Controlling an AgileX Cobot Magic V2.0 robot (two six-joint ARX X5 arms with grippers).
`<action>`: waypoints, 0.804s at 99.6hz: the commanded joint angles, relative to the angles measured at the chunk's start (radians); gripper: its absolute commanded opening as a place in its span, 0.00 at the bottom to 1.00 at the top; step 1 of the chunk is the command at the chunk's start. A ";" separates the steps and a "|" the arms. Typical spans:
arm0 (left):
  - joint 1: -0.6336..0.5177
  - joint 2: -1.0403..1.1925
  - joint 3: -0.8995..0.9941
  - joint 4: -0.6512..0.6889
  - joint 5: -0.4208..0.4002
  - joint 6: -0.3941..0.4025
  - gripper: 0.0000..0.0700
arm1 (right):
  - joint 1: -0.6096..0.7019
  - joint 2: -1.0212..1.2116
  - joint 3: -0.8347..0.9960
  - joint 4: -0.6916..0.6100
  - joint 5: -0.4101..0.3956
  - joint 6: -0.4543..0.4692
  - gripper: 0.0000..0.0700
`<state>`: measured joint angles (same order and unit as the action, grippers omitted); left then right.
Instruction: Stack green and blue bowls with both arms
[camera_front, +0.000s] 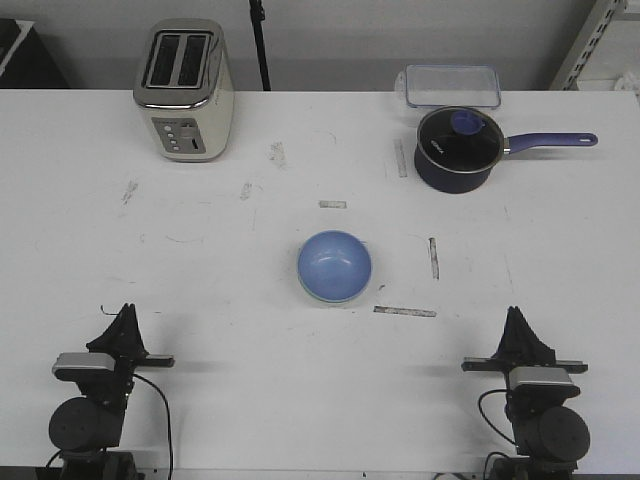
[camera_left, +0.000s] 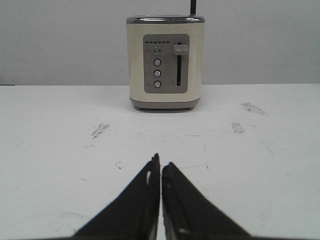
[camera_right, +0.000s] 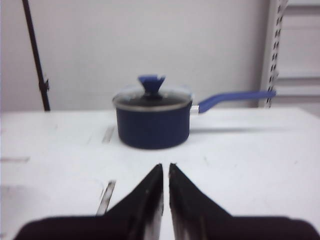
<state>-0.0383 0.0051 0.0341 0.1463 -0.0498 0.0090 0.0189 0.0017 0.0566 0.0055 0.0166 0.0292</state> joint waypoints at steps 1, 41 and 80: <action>0.001 -0.002 -0.022 0.011 0.001 0.002 0.00 | 0.000 0.000 -0.017 0.026 -0.010 -0.007 0.01; 0.001 -0.002 -0.022 0.011 0.001 0.002 0.00 | 0.000 0.000 -0.045 0.064 -0.024 -0.005 0.01; 0.001 -0.002 -0.022 0.012 0.001 0.002 0.00 | 0.000 0.000 -0.044 0.064 -0.018 -0.005 0.01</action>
<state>-0.0383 0.0051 0.0341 0.1459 -0.0498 0.0090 0.0189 0.0017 0.0147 0.0574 -0.0036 0.0296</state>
